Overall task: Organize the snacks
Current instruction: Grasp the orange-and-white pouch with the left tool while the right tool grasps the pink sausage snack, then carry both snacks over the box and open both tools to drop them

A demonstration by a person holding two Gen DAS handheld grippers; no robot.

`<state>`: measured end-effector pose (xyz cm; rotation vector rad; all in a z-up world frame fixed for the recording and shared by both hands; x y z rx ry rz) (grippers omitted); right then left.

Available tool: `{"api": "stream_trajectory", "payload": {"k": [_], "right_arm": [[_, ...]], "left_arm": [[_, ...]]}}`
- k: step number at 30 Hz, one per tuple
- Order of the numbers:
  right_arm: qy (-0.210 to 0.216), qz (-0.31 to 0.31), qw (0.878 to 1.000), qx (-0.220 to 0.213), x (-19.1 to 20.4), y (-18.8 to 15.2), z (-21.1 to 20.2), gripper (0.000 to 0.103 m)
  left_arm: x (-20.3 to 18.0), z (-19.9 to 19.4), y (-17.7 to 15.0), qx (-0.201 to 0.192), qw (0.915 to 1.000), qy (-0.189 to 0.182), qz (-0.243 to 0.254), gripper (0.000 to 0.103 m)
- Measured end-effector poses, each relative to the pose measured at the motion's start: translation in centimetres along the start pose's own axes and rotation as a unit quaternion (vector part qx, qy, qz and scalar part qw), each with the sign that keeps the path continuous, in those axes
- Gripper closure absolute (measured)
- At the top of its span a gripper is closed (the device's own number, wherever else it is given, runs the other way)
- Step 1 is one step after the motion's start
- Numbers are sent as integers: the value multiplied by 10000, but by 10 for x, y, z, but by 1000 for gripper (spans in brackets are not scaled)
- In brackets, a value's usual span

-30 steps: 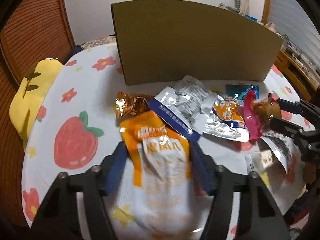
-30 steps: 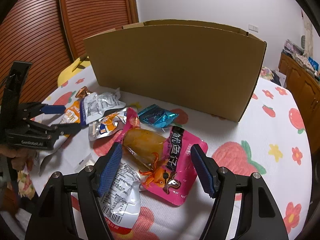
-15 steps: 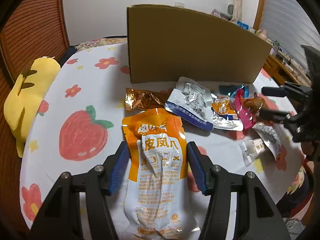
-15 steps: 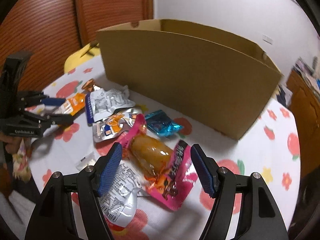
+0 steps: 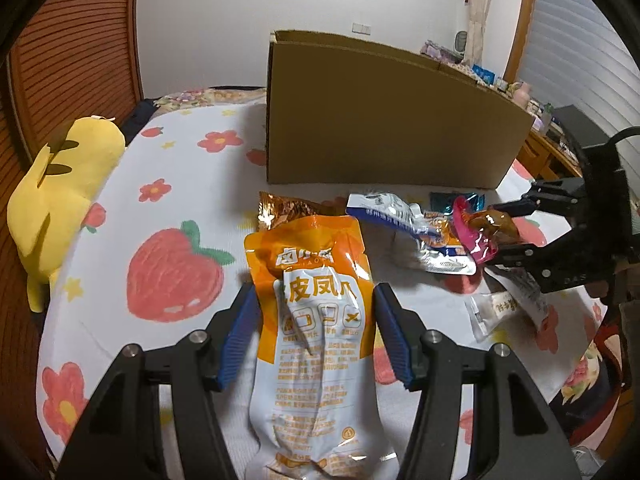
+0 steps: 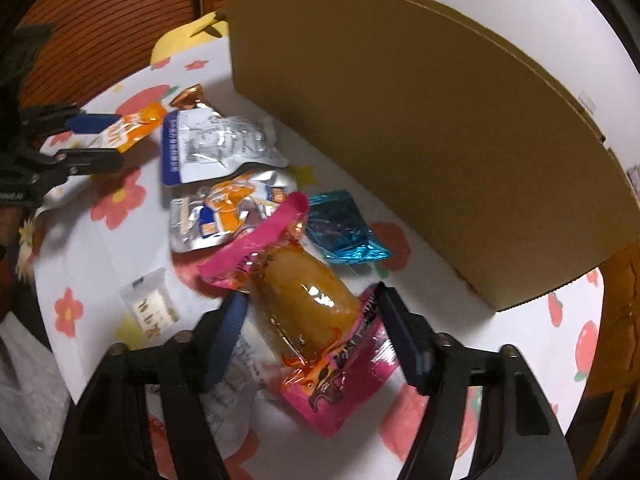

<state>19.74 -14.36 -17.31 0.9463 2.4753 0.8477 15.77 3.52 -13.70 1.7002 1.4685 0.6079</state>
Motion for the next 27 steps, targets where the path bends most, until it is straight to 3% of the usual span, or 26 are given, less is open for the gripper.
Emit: {"api": "stream_trajectory", "payload": {"k": [5,15,27], "right_arm": [[64,132,9999,-87,-4,-2,-6,51],[-104,448,9965,-703,-1,-3,-35,53],[-361,943,9833,-1514,-4,1,-83,53]], "left_arm": [[2,-10,4,-147,9999,-10,-58,45],[-2,-18,11,-380,9992,-64,-132,45],[-5,-33,33,-849,9961,-110,-211,45]]}}
Point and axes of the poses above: each gripper's, at about its wrist camera, not at the fingertips, and z roughly the way its jaws point, x to its left, y to its top, the point moved 7 cm from there along z, roughly the way its jaws point, and after that the axes turned 11 degrees about -x, right-handed, at the moved point
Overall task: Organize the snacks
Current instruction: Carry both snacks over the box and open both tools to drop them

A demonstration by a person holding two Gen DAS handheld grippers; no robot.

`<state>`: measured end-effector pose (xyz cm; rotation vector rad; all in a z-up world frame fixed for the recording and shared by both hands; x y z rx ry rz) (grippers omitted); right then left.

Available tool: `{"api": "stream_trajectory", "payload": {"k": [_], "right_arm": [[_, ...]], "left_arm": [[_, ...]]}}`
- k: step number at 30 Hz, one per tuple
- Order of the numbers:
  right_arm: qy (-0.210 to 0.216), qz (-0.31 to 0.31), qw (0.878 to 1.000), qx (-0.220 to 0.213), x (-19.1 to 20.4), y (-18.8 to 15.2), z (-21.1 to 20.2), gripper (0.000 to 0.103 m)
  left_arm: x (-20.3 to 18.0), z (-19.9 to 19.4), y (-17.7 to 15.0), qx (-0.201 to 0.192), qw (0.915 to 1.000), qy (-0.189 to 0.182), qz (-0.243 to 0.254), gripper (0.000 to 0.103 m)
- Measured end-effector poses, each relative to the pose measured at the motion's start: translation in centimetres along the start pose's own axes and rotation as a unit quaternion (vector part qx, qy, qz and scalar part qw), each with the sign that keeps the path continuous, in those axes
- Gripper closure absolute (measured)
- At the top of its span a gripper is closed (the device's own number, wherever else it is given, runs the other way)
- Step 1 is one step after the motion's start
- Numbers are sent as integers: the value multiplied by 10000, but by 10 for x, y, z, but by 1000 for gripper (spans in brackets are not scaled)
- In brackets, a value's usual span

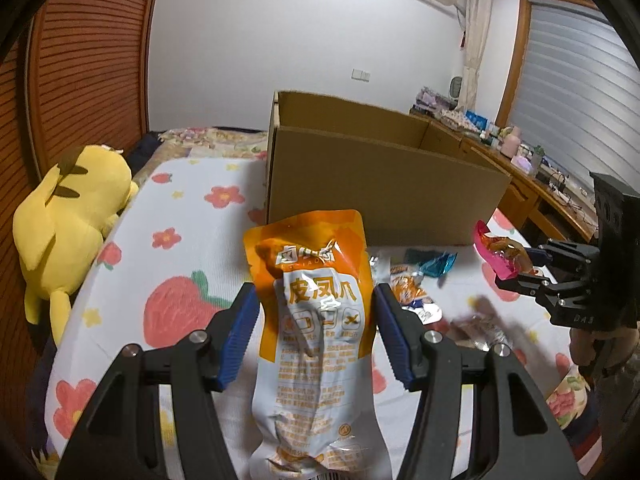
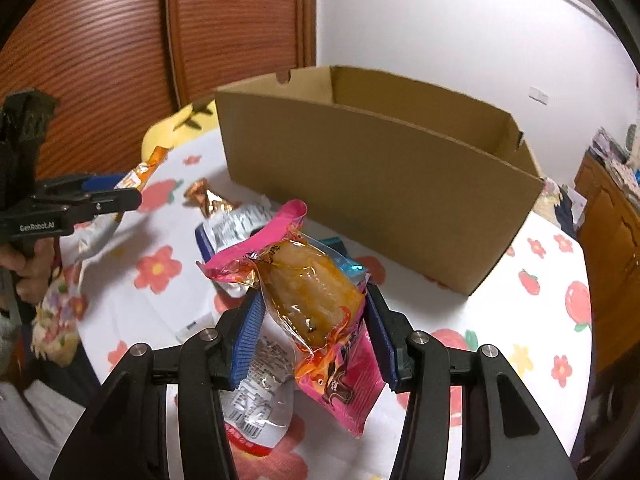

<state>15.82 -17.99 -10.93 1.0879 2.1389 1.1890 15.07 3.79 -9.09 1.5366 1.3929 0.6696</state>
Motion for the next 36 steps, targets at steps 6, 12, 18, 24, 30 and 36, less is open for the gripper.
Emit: {"api": "stream_trajectory", "payload": {"k": [6,12,18,24,30,36], "right_arm": [[-24,99,9998,-197,1,11,-6,52],[-97,209,9989,-398,-5,20,-17,52],[-172,330,9977,-566,-11,28,-24,52],[-290,364,9963,-726,-18,40,-33,52],[-436,327,9943,-920,-27,63,-40,52],[-513,210,9925,-1087,-32,88,-43,52]], "left_arm": [[-12,-5,19,-195,9997,-68,98,45],[-27,-3,41,-364,9989,-164,253,45],[-39,1,64,-533,9977,-238,354,45],[-47,6,88,-723,9960,-301,433,45],[-57,11,122,-947,9933,-346,571,45],[-59,20,145,-997,9922,-343,663,45]]}}
Point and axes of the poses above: each gripper's, at about its wrist camera, not at the fingertips, and z roughly the way its jaws point, x to its left, y to its top, the point moved 7 cm from there along z, roughly the way its jaws point, and after that the axes turned 11 degrees about -x, right-handed, at the moved point
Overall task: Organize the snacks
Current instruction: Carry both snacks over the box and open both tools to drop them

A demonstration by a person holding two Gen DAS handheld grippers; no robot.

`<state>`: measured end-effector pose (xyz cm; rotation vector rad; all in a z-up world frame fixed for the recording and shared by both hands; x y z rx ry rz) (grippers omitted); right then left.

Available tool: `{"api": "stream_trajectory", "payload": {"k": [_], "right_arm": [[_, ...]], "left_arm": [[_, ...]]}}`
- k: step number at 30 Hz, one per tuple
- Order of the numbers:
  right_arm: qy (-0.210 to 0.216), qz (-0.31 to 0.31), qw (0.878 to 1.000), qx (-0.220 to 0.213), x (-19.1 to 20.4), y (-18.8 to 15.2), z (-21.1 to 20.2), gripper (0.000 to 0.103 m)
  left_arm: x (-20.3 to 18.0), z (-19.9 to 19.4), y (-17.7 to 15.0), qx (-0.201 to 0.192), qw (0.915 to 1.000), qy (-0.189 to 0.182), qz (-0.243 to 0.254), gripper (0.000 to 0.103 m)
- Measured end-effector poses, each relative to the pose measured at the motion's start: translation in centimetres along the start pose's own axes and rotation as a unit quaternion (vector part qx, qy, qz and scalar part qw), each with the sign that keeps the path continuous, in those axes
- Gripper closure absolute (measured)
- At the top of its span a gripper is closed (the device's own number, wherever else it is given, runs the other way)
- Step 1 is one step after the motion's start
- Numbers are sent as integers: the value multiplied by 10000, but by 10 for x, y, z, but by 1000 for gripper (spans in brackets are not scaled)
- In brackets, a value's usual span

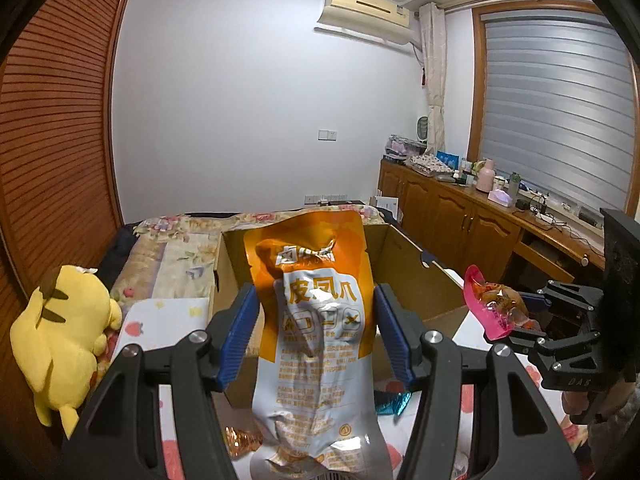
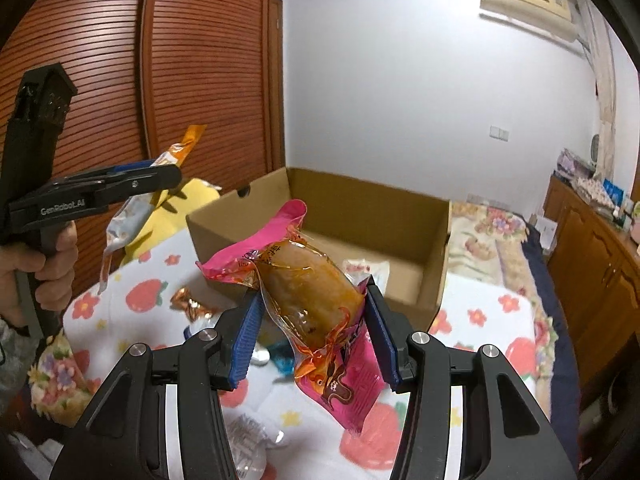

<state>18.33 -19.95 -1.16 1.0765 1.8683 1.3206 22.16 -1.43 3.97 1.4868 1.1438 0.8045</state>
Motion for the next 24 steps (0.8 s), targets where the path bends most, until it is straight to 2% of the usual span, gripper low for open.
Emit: {"api": "stream_trajectory", "payload": {"k": [7,11,18,24], "right_arm": [[-98,-103,9999,-33,-3,15,13,52],[-172,-176,9997,2,-8,21,25,52],[-322,-160,9993,82,-21,27,50,51],[-474,6,9986,250,-36,21,75,52]], "left_arm": [[0,23,3,165,9997,35,164,45],[0,39,13,190,9992,143,326,45],[3,67,33,292,9988,211,320,45],[2,91,22,509,9979,307,261,44]]}}
Point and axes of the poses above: each gripper's, at about its wrist camera, not at the fingertips, and z roughly the way its jaws point, x to its left, y to its top, the point moved 7 cm from there along z, roughly the way its jaws point, and after that the axes turned 11 degrees about -x, right-handed, at the moved point
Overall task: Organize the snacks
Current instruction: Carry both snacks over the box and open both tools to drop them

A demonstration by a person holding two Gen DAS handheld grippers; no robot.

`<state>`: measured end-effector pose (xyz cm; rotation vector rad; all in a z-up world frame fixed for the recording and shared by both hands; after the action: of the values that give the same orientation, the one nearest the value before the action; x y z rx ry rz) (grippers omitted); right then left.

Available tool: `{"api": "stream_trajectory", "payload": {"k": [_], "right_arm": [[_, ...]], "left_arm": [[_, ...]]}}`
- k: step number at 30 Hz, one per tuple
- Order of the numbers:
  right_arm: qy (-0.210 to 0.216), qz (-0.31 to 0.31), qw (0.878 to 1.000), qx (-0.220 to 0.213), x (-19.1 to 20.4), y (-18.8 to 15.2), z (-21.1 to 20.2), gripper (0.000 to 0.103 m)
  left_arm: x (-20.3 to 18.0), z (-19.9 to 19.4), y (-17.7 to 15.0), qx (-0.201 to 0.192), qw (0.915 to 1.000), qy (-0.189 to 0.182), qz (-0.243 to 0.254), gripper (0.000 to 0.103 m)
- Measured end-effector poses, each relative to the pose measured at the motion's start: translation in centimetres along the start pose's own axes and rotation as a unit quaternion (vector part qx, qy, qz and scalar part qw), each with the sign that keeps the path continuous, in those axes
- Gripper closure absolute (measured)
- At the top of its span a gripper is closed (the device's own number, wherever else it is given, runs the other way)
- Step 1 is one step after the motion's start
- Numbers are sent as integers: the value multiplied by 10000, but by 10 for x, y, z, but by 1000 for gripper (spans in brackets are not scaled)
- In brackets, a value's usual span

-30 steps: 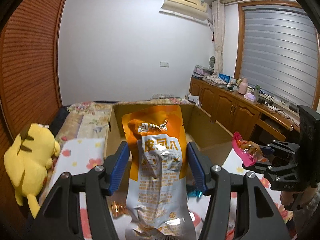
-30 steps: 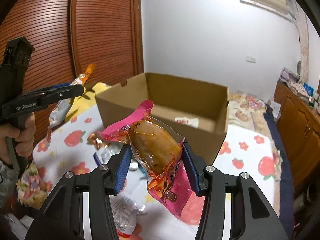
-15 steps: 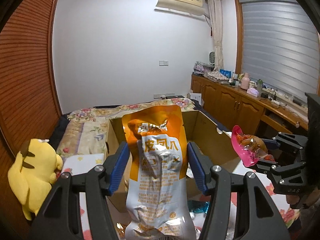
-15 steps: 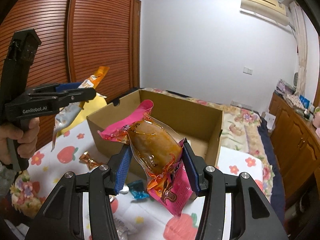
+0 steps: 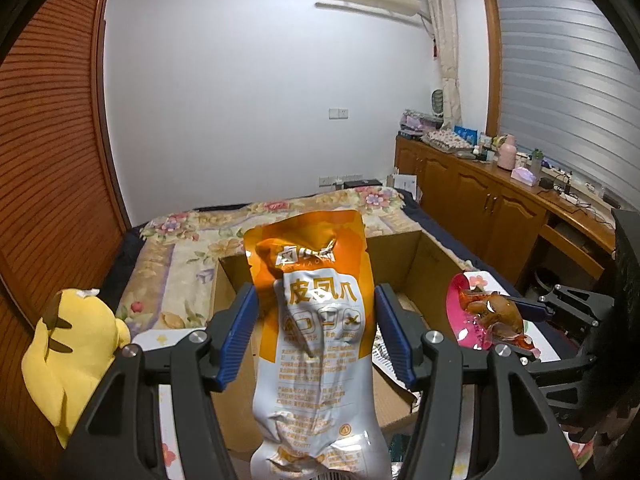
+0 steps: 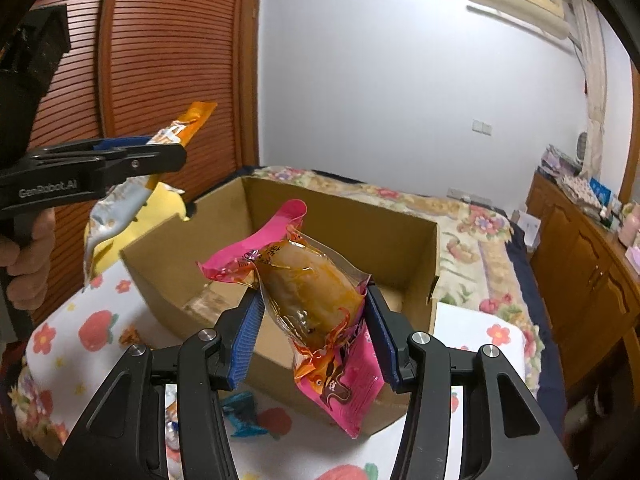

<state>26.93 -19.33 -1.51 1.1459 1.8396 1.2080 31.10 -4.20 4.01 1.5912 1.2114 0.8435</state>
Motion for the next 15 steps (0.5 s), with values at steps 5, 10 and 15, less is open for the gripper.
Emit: {"api": "stream_trajectory", "payload": {"k": [5,10,15], "right_arm": [[-74,-15,9999,146,-4,-8,13,51],[-69,-74,9995,283,-1,-19,21,51],[-18,-187,9989,426,5,-29,26,53]], "left_arm": [[3,16,-19,222,9997,30,-108,44],[2,23,-30,394,9991,56,-141,43],[2,24,-33,465,9988,114,-62,40]]}}
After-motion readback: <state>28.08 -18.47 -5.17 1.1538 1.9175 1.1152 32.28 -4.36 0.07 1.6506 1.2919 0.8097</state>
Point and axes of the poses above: each gripper's, at about its wrist camera, not at the fingertips, and z roughly the way its jaws point, x to its left, y to its top, the point moved 7 cm from there along z, roughly the way its jaws point, and after that the axes turned 11 degrees about -x, right-handed, at the moved point
